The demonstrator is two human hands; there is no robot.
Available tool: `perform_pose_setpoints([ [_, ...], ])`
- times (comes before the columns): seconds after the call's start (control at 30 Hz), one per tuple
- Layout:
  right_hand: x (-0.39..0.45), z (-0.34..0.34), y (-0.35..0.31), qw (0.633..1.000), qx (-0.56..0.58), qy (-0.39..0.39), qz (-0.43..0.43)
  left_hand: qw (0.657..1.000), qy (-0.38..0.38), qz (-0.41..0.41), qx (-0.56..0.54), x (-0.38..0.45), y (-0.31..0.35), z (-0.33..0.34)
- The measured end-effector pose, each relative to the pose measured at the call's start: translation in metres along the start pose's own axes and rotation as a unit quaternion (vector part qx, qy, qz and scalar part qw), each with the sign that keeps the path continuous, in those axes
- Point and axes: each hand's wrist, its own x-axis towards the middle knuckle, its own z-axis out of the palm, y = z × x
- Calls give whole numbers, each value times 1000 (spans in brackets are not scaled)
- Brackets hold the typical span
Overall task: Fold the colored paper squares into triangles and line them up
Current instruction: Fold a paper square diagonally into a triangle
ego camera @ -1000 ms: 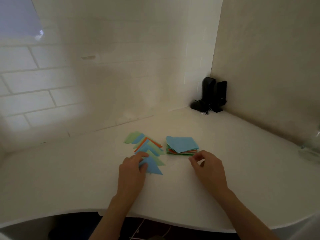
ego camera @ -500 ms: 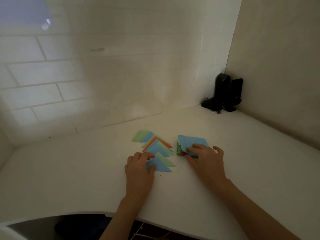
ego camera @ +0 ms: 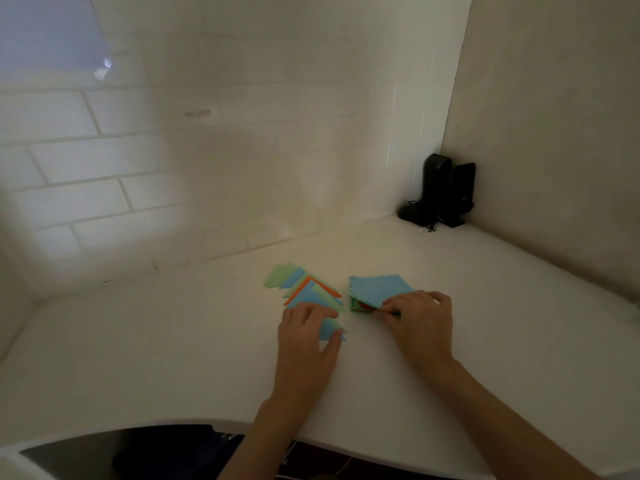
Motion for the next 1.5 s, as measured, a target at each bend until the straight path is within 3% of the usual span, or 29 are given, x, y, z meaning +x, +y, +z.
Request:
perform_pose_setpoints([
  [0.27, -42, -35, 8, 995, -12, 44, -88, 993, -82, 69, -53, -18, 38, 16],
  [0.43, -67, -40, 7, 997, 10, -23, -74, 987, -118, 96, -43, -30, 38, 19],
  [0.57, -75, -39, 8, 995, 67, -72, -4, 987, -143, 65, -42, -34, 35, 19],
  [0.67, -76, -38, 9, 989, 94, -118, -8, 985, -160, 53, -47, -35, 37, 15],
  [0.73, -77, -38, 11, 988, 60, -143, -29, 982, -182, 52, -20, -34, 36, 11],
  [0.83, -79, -43, 18, 993, -3, -107, -49, 971, -218, 81, 46, -33, 33, 6],
  [1.03, -77, -48, 34, 996, -51, -79, 1, 936, -294, 106, 160, -16, 33, 21],
  [1.2, -74, -52, 30, 998, -35, -4, -43, 940, -304, 95, 122, -7, 33, 23],
  [1.33, -85, -60, 20, 992, -22, 59, -111, 964, -208, 164, -21, -21, 38, 7],
  [1.4, -94, -60, 13, 990, -16, 49, -130, 958, -231, 153, -72, -32, 45, -5],
  [1.5, -104, -57, 6, 996, 23, -6, -84, 948, -270, 157, -65, -43, 46, -11],
])
